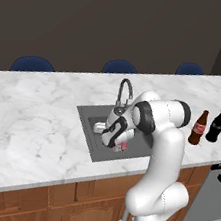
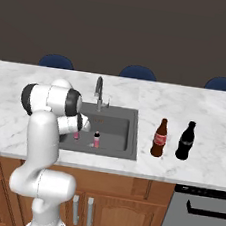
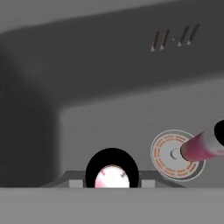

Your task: Place the large bottle from the dining counter next to the other large bottle outside the sink, and place the small bottle from the dining counter next to the other small bottle inside the sink.

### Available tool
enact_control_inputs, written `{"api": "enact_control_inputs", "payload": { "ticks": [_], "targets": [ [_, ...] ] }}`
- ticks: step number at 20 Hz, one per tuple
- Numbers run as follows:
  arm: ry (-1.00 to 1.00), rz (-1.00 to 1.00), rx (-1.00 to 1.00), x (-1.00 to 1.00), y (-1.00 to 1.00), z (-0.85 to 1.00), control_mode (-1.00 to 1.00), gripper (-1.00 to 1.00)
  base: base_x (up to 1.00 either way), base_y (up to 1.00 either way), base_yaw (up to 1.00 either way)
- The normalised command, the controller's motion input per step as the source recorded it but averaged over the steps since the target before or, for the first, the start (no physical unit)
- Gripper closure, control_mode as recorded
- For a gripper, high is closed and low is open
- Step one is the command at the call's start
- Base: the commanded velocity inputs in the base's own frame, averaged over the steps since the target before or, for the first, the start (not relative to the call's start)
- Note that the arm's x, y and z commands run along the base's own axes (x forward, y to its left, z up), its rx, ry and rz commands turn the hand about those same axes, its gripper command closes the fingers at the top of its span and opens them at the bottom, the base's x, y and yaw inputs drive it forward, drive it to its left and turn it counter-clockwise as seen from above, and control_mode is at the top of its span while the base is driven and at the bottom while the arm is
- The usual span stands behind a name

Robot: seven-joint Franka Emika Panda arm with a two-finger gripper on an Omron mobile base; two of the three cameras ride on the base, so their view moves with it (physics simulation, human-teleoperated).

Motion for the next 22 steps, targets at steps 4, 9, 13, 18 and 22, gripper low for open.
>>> {"api": "enact_control_inputs", "payload": {
  "ticks": [4, 9, 13, 18, 22],
  "targets": [
    [0.14, 0.00, 0.00, 0.00, 0.00, -0.14, -1.00, 1.00, 0.00, 0.00, 0.00],
    [0.00, 0.00, 0.00, 0.00, 0.00, -0.42, -1.00, 1.00, 0.00, 0.00, 0.00],
    [0.00, 0.00, 0.00, 0.00, 0.00, -0.34, -1.00, 1.00, 0.00, 0.00, 0.00],
    [0.00, 0.00, 0.00, 0.00, 0.00, -0.14, -1.00, 1.00, 0.00, 0.00, 0.00],
    [0.00, 0.00, 0.00, 0.00, 0.00, 0.00, -1.00, 1.00, 0.00, 0.00, 0.00]
  ]
}}
